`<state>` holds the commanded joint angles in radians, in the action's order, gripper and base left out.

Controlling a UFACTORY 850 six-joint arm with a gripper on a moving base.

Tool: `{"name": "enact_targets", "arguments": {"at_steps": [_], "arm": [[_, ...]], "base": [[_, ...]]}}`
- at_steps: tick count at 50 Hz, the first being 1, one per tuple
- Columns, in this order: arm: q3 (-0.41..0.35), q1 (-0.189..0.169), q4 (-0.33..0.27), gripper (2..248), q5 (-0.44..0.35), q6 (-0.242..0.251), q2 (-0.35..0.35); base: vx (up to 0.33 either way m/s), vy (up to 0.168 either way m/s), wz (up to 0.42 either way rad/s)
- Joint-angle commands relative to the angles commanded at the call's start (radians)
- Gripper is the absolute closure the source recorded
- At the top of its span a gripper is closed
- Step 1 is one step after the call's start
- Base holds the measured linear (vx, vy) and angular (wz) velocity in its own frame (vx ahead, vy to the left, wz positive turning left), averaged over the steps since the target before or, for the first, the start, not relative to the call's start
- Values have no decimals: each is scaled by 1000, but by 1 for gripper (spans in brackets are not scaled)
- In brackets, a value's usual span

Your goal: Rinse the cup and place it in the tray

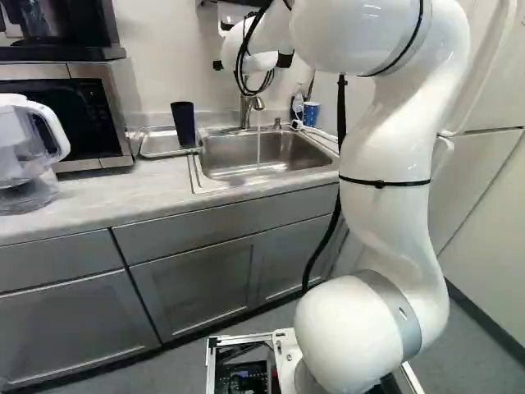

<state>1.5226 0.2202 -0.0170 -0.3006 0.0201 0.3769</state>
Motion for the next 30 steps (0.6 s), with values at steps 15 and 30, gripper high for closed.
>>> {"name": "enact_targets", "arguments": {"at_steps": [15,30], "arm": [[17,2,0,3,0,0,14],[23,3,0,3,0,0,20]], "base": [[0,0,0],[0,0,0]]}}
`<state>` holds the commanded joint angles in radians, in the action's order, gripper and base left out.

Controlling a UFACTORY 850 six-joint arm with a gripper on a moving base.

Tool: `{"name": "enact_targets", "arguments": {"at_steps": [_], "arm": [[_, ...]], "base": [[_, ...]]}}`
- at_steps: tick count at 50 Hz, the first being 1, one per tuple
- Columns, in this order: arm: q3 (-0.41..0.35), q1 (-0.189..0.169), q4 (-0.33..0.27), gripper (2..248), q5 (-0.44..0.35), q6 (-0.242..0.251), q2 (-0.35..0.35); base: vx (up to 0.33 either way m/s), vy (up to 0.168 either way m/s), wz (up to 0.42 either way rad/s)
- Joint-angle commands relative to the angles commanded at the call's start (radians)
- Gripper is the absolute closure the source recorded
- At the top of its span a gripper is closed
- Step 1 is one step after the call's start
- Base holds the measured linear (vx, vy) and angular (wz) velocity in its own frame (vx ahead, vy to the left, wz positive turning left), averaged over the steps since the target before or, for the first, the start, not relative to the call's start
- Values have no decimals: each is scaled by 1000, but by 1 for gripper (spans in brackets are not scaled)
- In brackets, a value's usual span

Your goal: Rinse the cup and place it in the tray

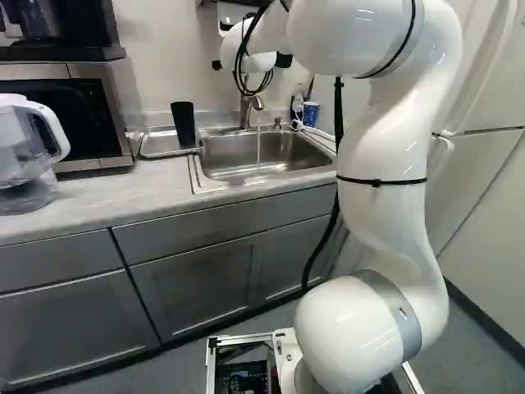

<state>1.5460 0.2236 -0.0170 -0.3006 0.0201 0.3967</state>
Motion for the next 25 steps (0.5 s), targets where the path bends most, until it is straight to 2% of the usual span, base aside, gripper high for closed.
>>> {"name": "enact_targets", "arguments": {"at_steps": [25], "arm": [[0,0,0,3,38,0,0]], "base": [[0,0,0]]}}
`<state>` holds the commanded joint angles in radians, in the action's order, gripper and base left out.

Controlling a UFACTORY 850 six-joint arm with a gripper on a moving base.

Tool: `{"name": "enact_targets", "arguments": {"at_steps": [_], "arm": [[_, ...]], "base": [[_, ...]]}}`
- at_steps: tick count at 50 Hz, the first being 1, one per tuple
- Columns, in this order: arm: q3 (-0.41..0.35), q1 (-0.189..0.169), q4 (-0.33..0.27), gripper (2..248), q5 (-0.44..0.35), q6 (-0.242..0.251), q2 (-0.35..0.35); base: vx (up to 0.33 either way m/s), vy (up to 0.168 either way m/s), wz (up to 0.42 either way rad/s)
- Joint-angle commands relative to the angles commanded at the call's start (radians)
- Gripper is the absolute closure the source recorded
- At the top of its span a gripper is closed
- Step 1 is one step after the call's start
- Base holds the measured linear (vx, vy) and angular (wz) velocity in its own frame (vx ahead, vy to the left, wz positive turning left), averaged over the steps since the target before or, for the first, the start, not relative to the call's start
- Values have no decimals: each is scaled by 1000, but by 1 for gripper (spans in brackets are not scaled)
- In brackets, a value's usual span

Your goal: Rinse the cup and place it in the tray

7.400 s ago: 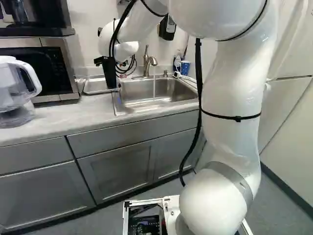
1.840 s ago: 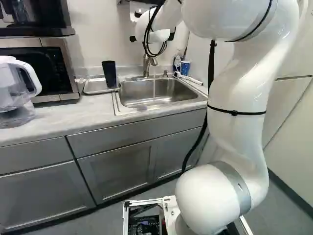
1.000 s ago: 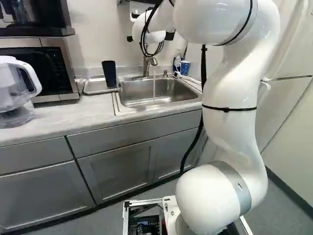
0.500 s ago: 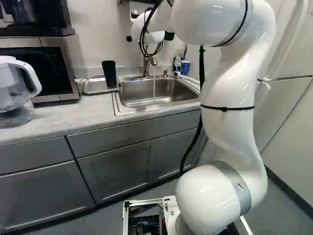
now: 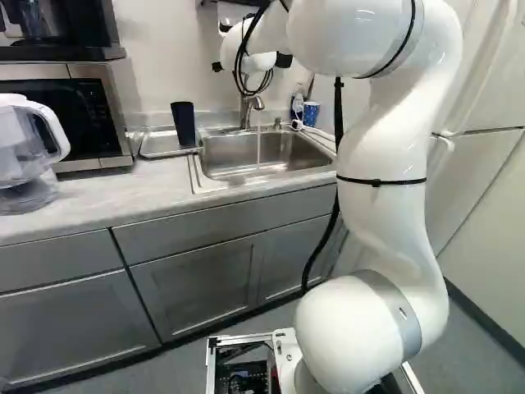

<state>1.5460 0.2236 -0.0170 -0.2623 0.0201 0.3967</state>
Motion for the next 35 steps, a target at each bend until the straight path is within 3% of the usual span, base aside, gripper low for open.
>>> {"name": "enact_targets", "arguments": {"at_steps": [35], "arm": [[16,-1,0,3,34,0,14]], "base": [[0,0,0]]}}
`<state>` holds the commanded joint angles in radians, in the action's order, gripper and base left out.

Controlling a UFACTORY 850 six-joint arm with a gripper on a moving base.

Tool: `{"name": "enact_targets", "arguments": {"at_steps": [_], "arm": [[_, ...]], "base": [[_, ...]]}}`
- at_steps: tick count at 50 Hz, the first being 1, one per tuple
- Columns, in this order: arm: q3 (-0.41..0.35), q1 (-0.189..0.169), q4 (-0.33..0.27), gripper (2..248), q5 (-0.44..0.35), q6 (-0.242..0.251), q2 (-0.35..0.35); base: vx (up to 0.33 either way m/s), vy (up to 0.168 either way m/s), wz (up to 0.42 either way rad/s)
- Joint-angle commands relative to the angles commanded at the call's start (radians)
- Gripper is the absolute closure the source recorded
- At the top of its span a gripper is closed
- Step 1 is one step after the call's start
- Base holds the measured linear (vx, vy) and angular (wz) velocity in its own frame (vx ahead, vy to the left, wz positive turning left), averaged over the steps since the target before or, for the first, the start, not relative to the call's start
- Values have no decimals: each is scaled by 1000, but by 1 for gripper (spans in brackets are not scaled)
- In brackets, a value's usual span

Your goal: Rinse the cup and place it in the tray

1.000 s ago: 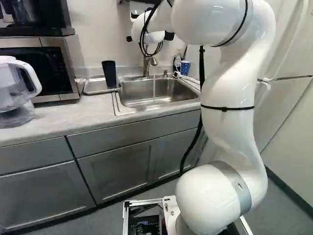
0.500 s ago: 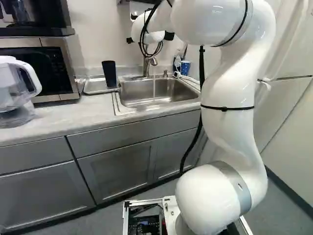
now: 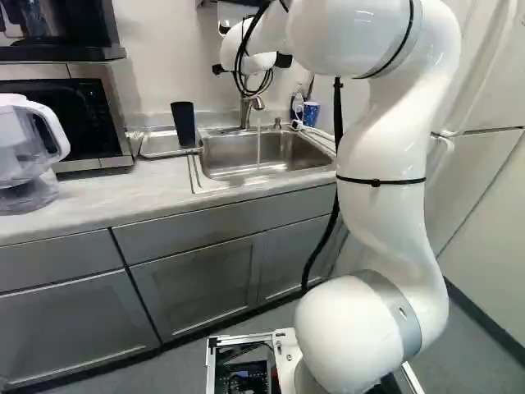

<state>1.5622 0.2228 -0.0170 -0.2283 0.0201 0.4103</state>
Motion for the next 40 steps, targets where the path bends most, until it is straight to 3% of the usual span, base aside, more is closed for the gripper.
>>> {"name": "enact_targets", "arguments": {"at_steps": [40], "arm": [[40,18,0,3,9,0,33]], "base": [[0,0,0]]}}
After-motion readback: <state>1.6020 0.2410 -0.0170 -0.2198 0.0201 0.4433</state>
